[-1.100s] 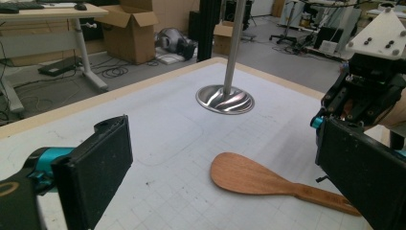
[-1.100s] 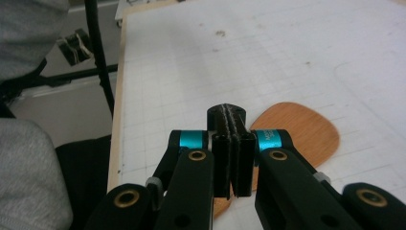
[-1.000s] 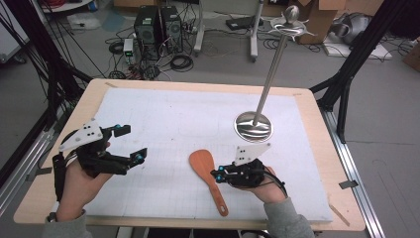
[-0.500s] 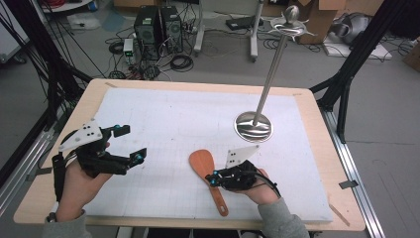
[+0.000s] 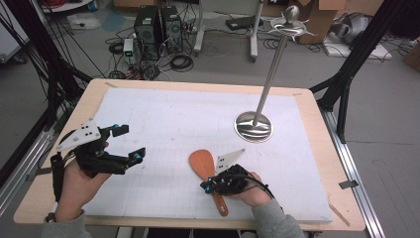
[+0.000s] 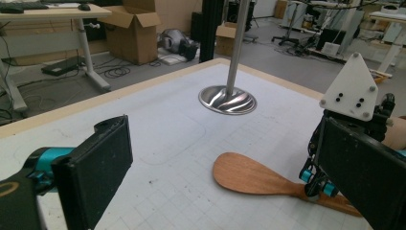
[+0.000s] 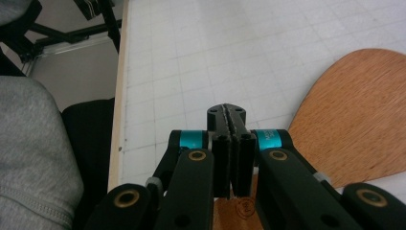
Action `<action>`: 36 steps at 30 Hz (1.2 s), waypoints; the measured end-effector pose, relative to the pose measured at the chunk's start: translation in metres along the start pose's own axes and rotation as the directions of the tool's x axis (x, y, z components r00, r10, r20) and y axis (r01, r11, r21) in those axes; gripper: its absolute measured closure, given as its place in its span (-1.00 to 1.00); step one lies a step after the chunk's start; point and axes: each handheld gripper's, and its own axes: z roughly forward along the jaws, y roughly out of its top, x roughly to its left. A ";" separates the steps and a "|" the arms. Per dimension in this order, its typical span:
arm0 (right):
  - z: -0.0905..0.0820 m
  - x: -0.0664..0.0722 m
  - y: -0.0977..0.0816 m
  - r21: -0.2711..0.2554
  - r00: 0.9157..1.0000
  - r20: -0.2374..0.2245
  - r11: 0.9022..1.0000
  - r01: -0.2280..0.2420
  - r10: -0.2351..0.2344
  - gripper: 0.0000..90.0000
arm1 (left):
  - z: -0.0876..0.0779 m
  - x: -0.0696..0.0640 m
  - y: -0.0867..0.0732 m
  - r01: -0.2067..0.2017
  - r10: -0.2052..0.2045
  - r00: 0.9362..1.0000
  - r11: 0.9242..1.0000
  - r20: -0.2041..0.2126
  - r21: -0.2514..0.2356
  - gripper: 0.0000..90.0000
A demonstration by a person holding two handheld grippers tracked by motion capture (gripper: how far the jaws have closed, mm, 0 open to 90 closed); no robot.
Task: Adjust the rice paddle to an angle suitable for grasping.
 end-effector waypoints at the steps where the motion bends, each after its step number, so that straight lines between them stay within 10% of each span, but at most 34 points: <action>1: 0.000 0.000 0.000 0.000 1.000 0.000 1.000 0.000 0.000 0.98 | 0.000 0.000 0.000 -0.001 0.001 1.000 1.000 0.000 0.002 -0.87; 36: 0.009 -0.007 -0.012 0.098 0.998 -0.023 0.993 -0.063 0.066 0.99 | 0.001 0.001 0.001 -0.001 0.001 1.000 1.000 0.001 0.002 -0.87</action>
